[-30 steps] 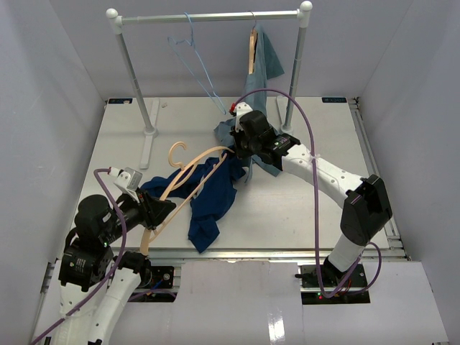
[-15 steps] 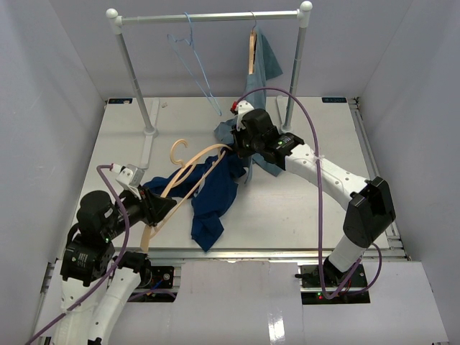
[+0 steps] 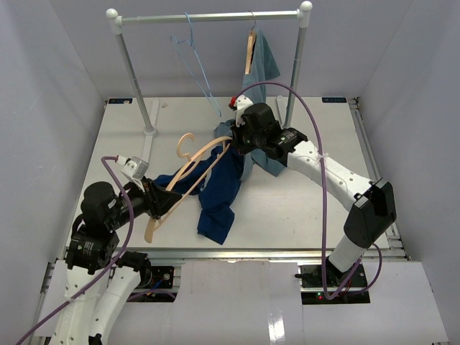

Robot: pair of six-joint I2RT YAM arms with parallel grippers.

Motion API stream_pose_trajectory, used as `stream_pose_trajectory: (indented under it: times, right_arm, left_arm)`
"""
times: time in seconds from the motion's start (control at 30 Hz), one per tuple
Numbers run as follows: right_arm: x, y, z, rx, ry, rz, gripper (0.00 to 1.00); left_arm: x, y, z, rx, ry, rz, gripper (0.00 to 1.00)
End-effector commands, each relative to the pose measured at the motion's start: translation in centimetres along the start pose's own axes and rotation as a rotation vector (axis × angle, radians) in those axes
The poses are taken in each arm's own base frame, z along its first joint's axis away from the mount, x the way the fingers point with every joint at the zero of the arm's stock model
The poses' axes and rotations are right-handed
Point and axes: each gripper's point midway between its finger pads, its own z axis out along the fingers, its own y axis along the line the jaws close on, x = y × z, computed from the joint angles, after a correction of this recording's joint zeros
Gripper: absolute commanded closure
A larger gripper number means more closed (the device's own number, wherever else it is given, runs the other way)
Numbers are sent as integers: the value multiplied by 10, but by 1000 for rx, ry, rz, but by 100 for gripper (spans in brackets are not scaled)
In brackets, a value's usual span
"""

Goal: Place the t-shirt on the hanger

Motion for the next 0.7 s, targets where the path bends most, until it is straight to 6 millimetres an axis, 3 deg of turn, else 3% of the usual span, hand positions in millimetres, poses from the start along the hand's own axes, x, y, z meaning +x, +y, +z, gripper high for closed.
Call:
stream_pose_trajectory:
  times: [0.0, 0.2, 0.4, 0.67]
  right_arm:
    - [-54, 13, -37, -36, -127, -41, 92]
    - [-70, 13, -62, -26, -178, -34, 92]
    - [-75, 13, -74, -24, -188, -36, 92]
    - [-78, 17, -80, -43, -185, -58, 92]
  left_arm:
    - [-9, -20, -2, 101, -20, 38, 100]
    - [-21, -23, -29, -3, -77, 36, 100]
    - [-31, -11, -48, -144, -106, 51, 100]
    - [-27, -49, -36, 116, -68, 84, 100]
